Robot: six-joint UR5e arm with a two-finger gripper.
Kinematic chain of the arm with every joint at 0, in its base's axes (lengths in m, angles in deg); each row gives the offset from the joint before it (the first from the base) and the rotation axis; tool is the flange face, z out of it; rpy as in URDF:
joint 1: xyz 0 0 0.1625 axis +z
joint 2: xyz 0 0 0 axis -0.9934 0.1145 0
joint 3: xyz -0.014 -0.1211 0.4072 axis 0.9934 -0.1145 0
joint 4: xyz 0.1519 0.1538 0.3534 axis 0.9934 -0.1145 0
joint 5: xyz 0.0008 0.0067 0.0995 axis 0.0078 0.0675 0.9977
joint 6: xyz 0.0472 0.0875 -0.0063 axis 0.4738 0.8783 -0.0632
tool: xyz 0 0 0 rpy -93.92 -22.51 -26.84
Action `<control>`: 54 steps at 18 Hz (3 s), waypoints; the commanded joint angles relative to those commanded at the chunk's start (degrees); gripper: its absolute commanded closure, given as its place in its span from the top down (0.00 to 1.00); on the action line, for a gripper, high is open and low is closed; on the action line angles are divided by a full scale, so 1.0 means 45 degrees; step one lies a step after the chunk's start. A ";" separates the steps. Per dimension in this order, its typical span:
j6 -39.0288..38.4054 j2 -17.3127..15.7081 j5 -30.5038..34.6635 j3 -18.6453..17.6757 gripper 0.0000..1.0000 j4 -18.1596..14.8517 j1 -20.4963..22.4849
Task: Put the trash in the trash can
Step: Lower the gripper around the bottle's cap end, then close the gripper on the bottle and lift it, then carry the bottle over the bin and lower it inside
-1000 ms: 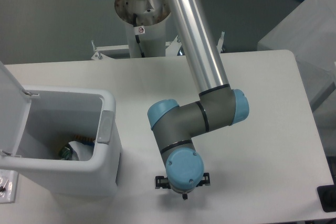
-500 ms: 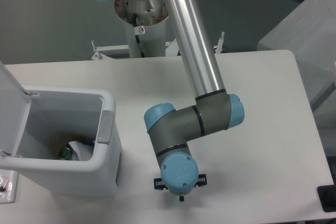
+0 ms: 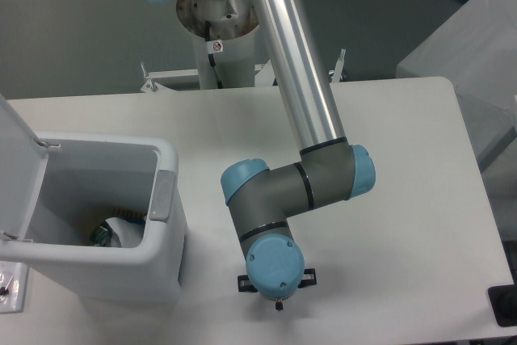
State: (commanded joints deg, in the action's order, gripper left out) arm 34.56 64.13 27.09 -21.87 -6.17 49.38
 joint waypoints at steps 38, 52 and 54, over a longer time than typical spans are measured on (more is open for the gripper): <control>0.0274 -0.5937 -1.2145 0.0000 0.29 0.4276 0.2773; -0.2636 -0.6541 -1.4043 -0.0038 0.30 0.5176 0.2638; -0.2617 -0.6660 -1.4043 -0.0253 0.30 0.5176 0.2403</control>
State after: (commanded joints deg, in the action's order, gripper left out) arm 22.78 34.15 -36.11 -23.01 17.12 60.19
